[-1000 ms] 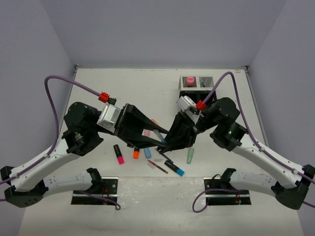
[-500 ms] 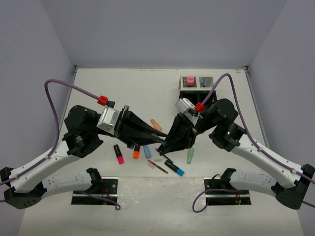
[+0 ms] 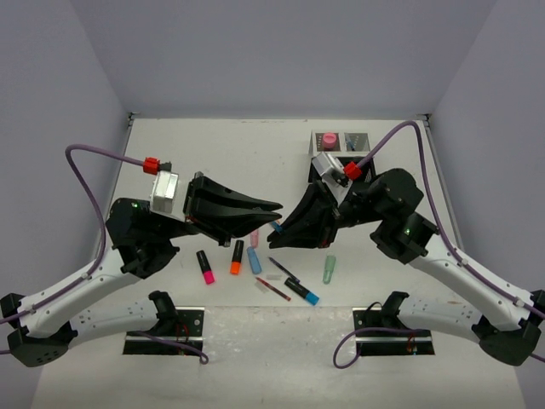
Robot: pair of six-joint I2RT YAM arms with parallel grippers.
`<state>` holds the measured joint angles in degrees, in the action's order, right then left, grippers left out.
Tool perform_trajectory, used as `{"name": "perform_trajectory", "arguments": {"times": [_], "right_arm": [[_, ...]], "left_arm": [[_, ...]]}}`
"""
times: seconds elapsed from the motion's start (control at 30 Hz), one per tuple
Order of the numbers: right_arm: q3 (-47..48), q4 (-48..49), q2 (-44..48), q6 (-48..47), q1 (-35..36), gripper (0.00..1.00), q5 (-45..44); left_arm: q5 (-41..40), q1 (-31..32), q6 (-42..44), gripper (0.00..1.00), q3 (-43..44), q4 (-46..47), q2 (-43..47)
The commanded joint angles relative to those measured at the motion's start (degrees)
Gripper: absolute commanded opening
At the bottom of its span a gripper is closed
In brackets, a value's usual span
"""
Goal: Sort the stationery into containers
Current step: Close the pen cap on the pen.
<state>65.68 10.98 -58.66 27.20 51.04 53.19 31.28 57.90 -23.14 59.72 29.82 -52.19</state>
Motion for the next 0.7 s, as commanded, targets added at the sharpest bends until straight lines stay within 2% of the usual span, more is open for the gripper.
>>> {"name": "perform_trajectory", "arguments": {"times": [0.0, 0.2, 0.3, 0.4, 0.67], "right_arm": [[4.34, 8.63, -2.35, 1.43, -0.42, 0.00, -9.56], [-5.98, 11.13, -3.88, 1.31, 0.15, 0.00, -8.35], [-5.00, 10.86, -4.62, 1.61, 0.87, 0.00, -9.47], [-2.92, 6.35, -3.42, -0.12, 0.86, 0.00, -16.15], [-11.30, 7.84, -0.24, 1.68, 0.87, 0.00, -33.85]], "left_arm": [[3.24, 0.79, -2.82, 0.00, -3.90, -9.98, -2.58], [-1.46, 0.72, 2.63, 0.00, 6.80, -24.60, -2.68], [-1.15, 0.72, 1.61, 0.00, 11.52, -28.61, -7.17], [-2.70, 0.72, 1.14, 0.00, 10.04, -29.68, -8.15], [-27.79, 0.69, 2.72, 0.00, 15.72, -43.63, -5.32]]}}
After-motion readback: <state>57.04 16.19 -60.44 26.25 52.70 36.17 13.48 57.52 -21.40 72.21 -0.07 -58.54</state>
